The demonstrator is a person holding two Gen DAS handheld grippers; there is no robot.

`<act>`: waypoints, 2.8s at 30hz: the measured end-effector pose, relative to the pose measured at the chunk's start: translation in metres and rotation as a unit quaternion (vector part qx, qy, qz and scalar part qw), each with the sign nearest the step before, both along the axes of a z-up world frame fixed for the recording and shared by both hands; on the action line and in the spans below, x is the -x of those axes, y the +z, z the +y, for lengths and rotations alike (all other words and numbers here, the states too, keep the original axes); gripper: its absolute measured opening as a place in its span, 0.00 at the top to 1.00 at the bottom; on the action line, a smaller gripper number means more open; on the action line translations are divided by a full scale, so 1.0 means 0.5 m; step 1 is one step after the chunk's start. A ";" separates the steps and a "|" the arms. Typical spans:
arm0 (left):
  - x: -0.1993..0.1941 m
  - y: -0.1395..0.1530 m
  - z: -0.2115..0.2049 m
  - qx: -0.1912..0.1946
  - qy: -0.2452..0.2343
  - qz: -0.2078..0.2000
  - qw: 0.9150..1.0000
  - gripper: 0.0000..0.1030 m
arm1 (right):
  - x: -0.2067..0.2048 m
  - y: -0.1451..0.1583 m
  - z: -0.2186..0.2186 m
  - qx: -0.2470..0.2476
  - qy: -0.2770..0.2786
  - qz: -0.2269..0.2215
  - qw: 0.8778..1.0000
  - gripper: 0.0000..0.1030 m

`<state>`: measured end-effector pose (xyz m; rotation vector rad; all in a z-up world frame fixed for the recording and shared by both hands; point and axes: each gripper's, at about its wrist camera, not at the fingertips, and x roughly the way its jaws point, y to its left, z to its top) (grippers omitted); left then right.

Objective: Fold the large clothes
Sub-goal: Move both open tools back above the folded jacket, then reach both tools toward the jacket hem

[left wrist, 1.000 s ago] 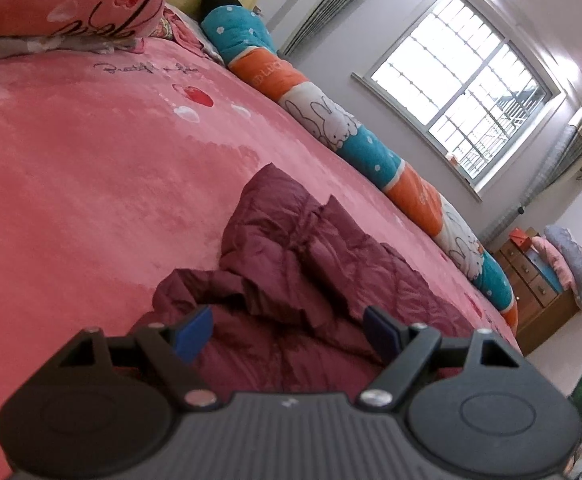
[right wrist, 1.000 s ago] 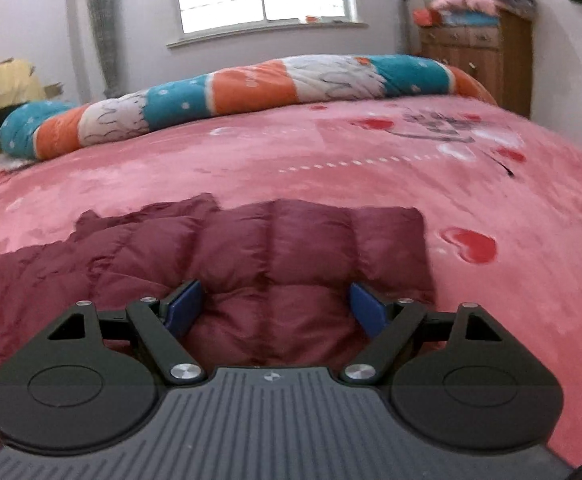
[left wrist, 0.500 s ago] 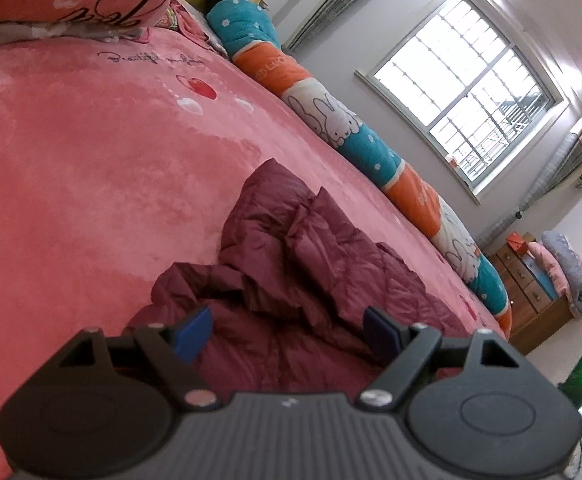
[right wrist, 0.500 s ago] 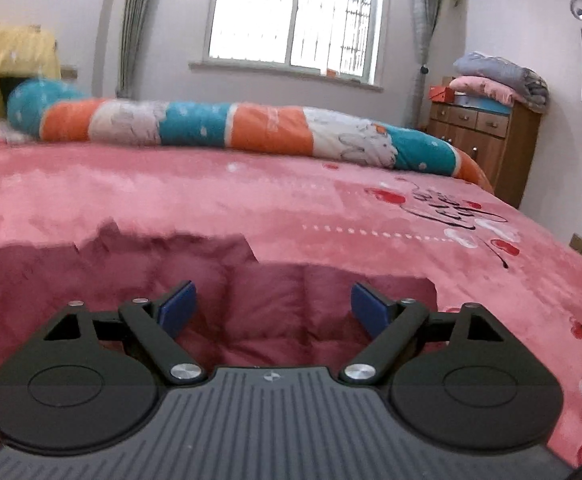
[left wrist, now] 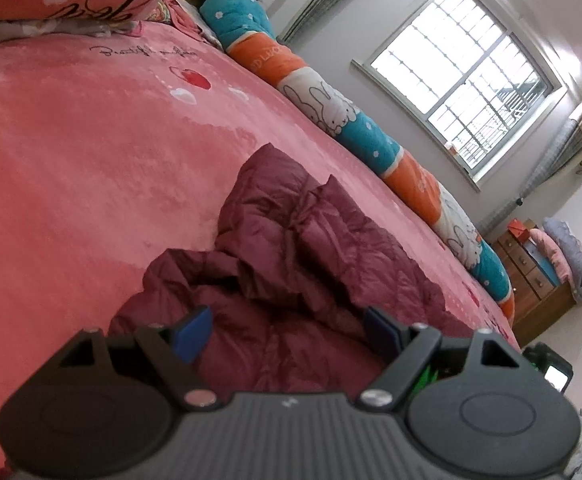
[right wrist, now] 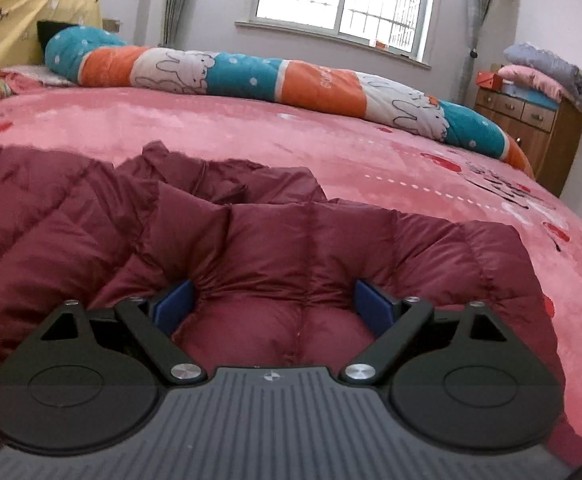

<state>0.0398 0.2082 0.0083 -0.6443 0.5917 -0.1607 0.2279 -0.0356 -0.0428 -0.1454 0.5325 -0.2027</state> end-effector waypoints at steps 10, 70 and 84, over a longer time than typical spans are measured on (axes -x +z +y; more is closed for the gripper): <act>0.014 0.003 0.004 -0.009 0.007 -0.005 1.000 0.20 | 0.040 0.025 0.004 -0.013 -0.008 -0.022 1.000 0.00; 0.290 -0.012 -0.205 -0.273 -0.122 -0.032 0.954 0.17 | 0.581 0.064 -0.056 -0.052 0.026 0.141 0.988 0.00; 0.405 0.011 -0.242 -0.314 -0.167 -0.039 0.934 0.16 | 0.686 0.092 -0.092 -0.098 0.059 0.171 0.979 0.00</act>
